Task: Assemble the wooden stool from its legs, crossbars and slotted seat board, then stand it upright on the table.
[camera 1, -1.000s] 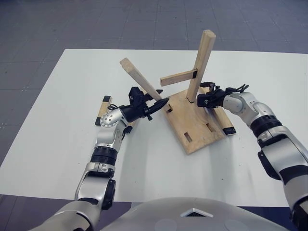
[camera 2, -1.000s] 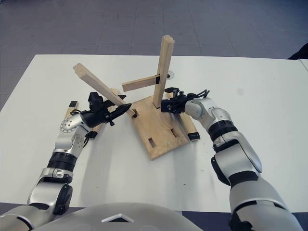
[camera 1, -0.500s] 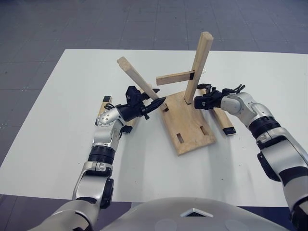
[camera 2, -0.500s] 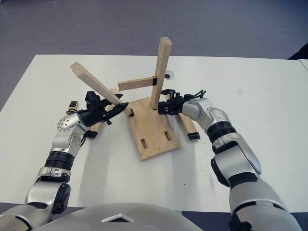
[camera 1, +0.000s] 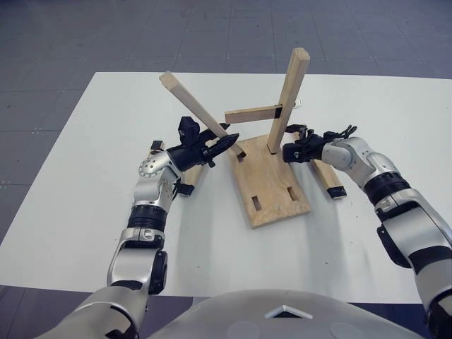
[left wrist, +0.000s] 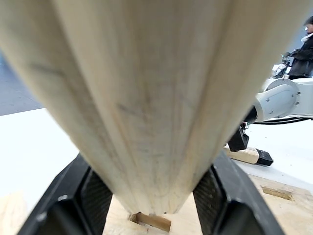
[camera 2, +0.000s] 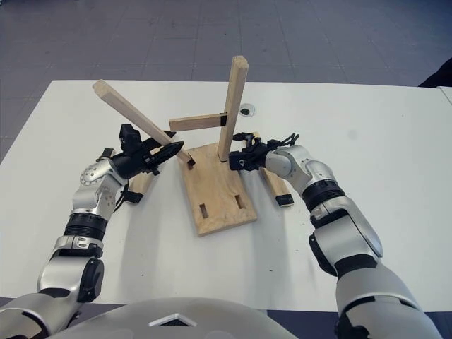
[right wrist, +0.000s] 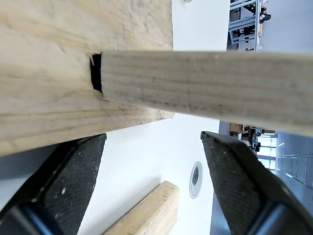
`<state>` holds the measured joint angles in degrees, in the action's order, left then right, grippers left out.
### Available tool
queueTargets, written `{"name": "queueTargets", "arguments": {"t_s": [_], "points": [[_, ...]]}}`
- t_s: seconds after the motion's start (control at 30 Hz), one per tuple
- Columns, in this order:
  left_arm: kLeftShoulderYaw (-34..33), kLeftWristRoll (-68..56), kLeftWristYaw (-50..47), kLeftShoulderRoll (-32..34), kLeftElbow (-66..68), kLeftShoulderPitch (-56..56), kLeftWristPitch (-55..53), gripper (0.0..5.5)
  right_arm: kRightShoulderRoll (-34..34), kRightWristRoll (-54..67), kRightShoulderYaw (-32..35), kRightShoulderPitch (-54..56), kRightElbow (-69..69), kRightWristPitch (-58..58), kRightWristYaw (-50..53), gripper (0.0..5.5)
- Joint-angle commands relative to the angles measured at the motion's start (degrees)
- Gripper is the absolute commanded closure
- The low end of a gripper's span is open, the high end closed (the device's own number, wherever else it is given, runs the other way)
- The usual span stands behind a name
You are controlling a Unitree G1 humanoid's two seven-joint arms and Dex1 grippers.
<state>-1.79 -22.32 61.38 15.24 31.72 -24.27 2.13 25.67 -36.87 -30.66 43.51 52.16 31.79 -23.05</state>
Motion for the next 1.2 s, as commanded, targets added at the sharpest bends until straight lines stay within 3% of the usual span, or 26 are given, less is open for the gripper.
{"name": "queueTargets", "arguments": {"t_s": [0.03, 0.37, 0.67, 1.2], "points": [[2.04, 3.06, 3.19, 2.20, 0.41, 1.09, 3.65, 3.45, -0.79, -0.08, -1.07, -0.95, 0.05, 0.51, -1.27, 1.91], [0.35, 4.56, 3.76, 3.50, 8.81, -4.16, 11.13, 3.45, -0.90, 0.11, -1.06, -1.48, -0.82, 0.55, -2.02, 1.91], [3.44, 5.92, 10.98, 6.49, 8.46, -2.13, 10.00, 3.45, -1.03, 0.50, -0.61, -0.90, -0.36, 0.50, -2.31, 1.91], [8.27, 11.15, 10.16, 10.30, 11.81, -0.65, 7.10, 3.45, -0.67, 1.29, -0.30, -2.09, -1.80, 0.09, -2.92, 1.91]]}}
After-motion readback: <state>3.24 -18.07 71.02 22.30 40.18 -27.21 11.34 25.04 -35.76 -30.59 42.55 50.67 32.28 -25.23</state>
